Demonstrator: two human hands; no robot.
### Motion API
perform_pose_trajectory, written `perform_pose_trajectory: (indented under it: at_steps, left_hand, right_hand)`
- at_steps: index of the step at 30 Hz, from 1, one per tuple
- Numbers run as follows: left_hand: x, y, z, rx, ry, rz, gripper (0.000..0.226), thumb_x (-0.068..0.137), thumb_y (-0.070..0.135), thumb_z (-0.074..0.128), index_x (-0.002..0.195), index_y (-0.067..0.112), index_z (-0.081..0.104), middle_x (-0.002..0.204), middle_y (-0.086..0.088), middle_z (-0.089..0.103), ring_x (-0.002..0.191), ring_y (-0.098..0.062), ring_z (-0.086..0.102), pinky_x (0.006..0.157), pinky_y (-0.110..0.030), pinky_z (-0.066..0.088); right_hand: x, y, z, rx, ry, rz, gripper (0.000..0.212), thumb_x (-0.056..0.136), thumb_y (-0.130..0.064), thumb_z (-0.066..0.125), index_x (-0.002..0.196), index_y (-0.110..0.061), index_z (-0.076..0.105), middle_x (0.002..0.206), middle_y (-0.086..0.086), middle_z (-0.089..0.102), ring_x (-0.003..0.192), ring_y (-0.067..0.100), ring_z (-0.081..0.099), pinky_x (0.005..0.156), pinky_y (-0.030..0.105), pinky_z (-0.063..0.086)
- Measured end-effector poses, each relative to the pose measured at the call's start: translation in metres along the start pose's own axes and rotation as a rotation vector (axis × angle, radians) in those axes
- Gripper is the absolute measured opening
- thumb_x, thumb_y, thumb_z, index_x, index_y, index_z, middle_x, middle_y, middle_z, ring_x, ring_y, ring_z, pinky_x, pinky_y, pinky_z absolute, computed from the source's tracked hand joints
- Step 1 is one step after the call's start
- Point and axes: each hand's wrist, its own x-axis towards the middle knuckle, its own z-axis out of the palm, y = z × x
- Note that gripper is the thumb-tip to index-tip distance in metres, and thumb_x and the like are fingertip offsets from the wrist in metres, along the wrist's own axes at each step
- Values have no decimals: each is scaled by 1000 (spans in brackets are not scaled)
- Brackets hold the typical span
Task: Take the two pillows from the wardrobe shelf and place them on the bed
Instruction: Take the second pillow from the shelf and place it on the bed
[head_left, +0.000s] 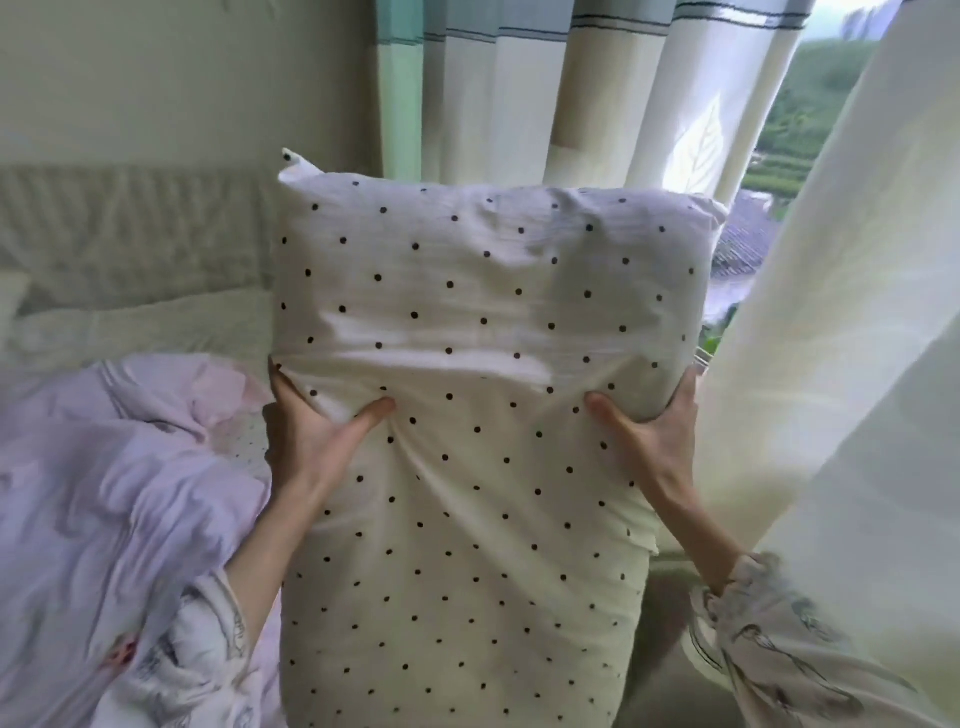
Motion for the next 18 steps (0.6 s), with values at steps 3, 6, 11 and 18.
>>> perform_pose_trajectory:
  at_steps: [3,6,11,18]
  left_hand:
    - [41,-5,4,18,91,6,125,46,57,84,143,19,16,142,-8,43,131,-27,41,109,-42,32]
    - [77,-9,4,53,159,-31,127,49,59,82,146,19,10,147,-10,35,135,-26,33,107,-33,25]
    - [145,-22,8,120,274,-99,123,54,57,81,145,19,8,146,-17,31,135,-32,32,110,-44,27]
    - [260,-47,34,202,429,-97,119,55,50,84,144,17,14,150,-8,32,137,-25,31,112,-39,25]
  right_hand:
    - [46,1,48,44,-64,-38,114,47,-62,76,143,-29,23,123,4,48,110,19,49,92,43,48]
    - [87,-5,93,103,-132,-85,109,49,-58,78,141,-31,25,125,1,49,112,18,49,95,41,47]
    - [153,-5,178,139,-264,-111,114,50,-62,79,144,-29,23,134,6,49,121,25,50,99,50,45]
    - [246,14,309,186,-374,-92,102,53,-57,79,139,-35,28,130,-1,50,118,20,50,99,47,45]
